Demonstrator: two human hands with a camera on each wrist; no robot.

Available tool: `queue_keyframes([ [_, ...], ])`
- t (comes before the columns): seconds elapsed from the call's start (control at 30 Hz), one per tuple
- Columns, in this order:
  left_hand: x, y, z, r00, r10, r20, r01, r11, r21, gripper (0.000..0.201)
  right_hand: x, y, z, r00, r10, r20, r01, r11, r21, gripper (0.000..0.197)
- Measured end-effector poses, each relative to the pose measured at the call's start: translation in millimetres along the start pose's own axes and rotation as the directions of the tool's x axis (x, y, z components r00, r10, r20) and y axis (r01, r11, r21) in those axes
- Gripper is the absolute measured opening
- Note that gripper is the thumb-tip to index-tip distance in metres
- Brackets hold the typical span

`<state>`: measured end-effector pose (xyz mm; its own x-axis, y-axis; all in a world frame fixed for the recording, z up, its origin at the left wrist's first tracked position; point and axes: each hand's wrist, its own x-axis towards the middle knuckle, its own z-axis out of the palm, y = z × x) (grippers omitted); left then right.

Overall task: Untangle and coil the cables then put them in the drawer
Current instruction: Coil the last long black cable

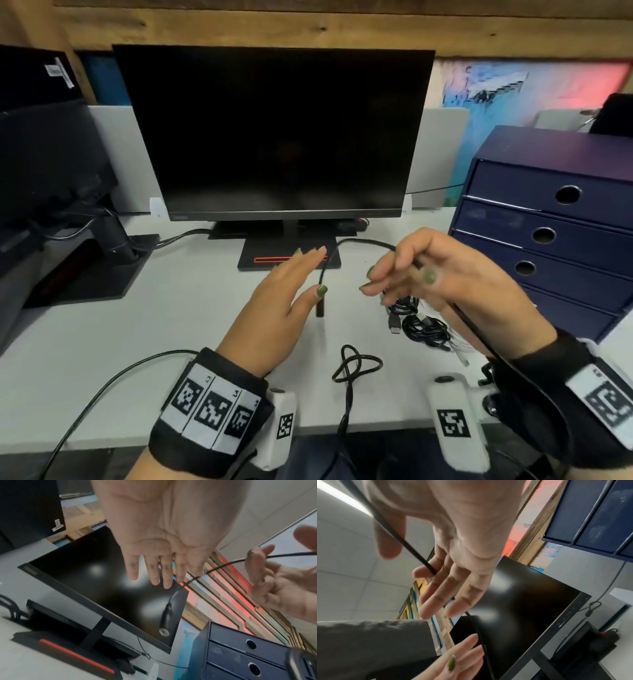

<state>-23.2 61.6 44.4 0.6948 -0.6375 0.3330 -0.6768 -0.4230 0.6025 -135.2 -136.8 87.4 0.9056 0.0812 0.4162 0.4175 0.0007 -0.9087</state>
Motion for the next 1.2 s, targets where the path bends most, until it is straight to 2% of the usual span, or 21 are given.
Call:
queue_keyframes([
  [0.1, 0.1, -3.5, 7.2, 0.999, -0.049, -0.015, 0.046, 0.988, -0.144, 0.049, -2.1, -0.5, 4.5, 0.999, 0.010, 0.041, -0.008, 0.998, -0.066, 0.015],
  [0.17, 0.2, -6.9, 9.6, 0.993, -0.087, -0.082, 0.066, 0.971, -0.229, 0.043, -2.8, -0.4, 6.5, 0.998, 0.020, 0.054, -0.013, 0.993, -0.118, 0.016],
  [0.23, 1.9, -8.7, 9.9, 0.984, -0.138, -0.112, 0.084, 0.917, -0.390, 0.030, -1.8, 1.4, 8.4, 1.000, 0.011, 0.021, -0.007, 0.977, -0.212, 0.023],
  [0.3, 2.3, -7.6, 8.0, 0.987, -0.146, -0.069, 0.069, 0.767, -0.638, 0.026, -0.2, 4.3, 10.1, 0.999, -0.006, -0.041, -0.006, 0.958, -0.287, 0.038],
  [0.37, 1.4, -4.1, 3.0, 0.997, -0.074, -0.033, 0.014, 0.564, -0.826, 0.024, 1.7, 8.5, 11.4, 0.991, -0.005, -0.134, -0.036, 0.952, -0.305, 0.055],
  [0.4, 0.5, -2.3, -0.6, 0.999, -0.040, -0.025, -0.003, 0.477, -0.879, 0.026, 2.8, 11.2, 11.9, 0.981, 0.002, -0.195, -0.064, 0.948, -0.312, 0.057],
  [0.5, -2.2, 5.1, -11.0, 0.996, 0.073, 0.042, 0.023, 0.253, -0.967, 0.033, 7.8, 23.8, 11.8, 0.931, 0.022, -0.365, -0.156, 0.927, -0.342, 0.038],
  [0.6, -5.9, 11.3, -13.5, 0.966, 0.227, 0.124, 0.084, 0.180, -0.980, 0.042, 12.6, 34.8, 18.5, 0.898, 0.090, -0.431, -0.243, 0.918, -0.313, 0.031],
  [0.67, -8.3, 16.1, -12.5, 0.947, 0.286, 0.150, 0.104, 0.171, -0.980, 0.045, 14.5, 39.2, 25.4, 0.895, 0.109, -0.433, -0.271, 0.903, -0.333, 0.031],
  [0.73, -9.1, 20.5, -10.4, 0.958, 0.264, 0.116, 0.065, 0.195, -0.979, 0.043, 15.6, 43.6, 32.7, 0.903, 0.098, -0.419, -0.282, 0.870, -0.404, 0.033],
  [0.87, -6.1, 26.1, -7.2, 0.995, 0.092, -0.048, -0.076, 0.334, -0.939, 0.040, 15.9, 55.0, 48.0, 0.945, 0.098, -0.313, -0.271, 0.769, -0.579, 0.041],
  [0.93, -3.2, 23.1, -6.2, 0.992, 0.021, -0.122, -0.122, 0.325, -0.938, 0.037, 14.3, 58.8, 56.0, 0.963, 0.151, -0.221, -0.262, 0.708, -0.656, 0.051],
  [1.0, -0.2, 16.5, -7.9, 0.979, -0.054, -0.194, -0.170, 0.298, -0.939, 0.039, 9.6, 64.7, 62.6, 0.962, 0.245, -0.122, -0.260, 0.672, -0.694, 0.067],
  [1.03, 1.3, 12.7, -9.9, 0.967, -0.093, -0.236, -0.196, 0.315, -0.929, 0.039, 5.8, 68.2, 66.2, 0.955, 0.284, -0.080, -0.254, 0.654, -0.713, 0.067],
  [1.1, 2.7, 2.4, -13.6, 0.937, -0.146, -0.318, -0.232, 0.422, -0.877, 0.033, -1.4, 74.0, 70.1, 0.942, 0.332, -0.044, -0.266, 0.660, -0.702, 0.053],
  [1.2, 0.8, -9.3, -14.4, 0.915, -0.119, -0.384, -0.216, 0.660, -0.719, 0.029, -8.7, 72.0, 72.6, 0.908, 0.410, -0.086, -0.406, 0.812, -0.419, 0.043],
])
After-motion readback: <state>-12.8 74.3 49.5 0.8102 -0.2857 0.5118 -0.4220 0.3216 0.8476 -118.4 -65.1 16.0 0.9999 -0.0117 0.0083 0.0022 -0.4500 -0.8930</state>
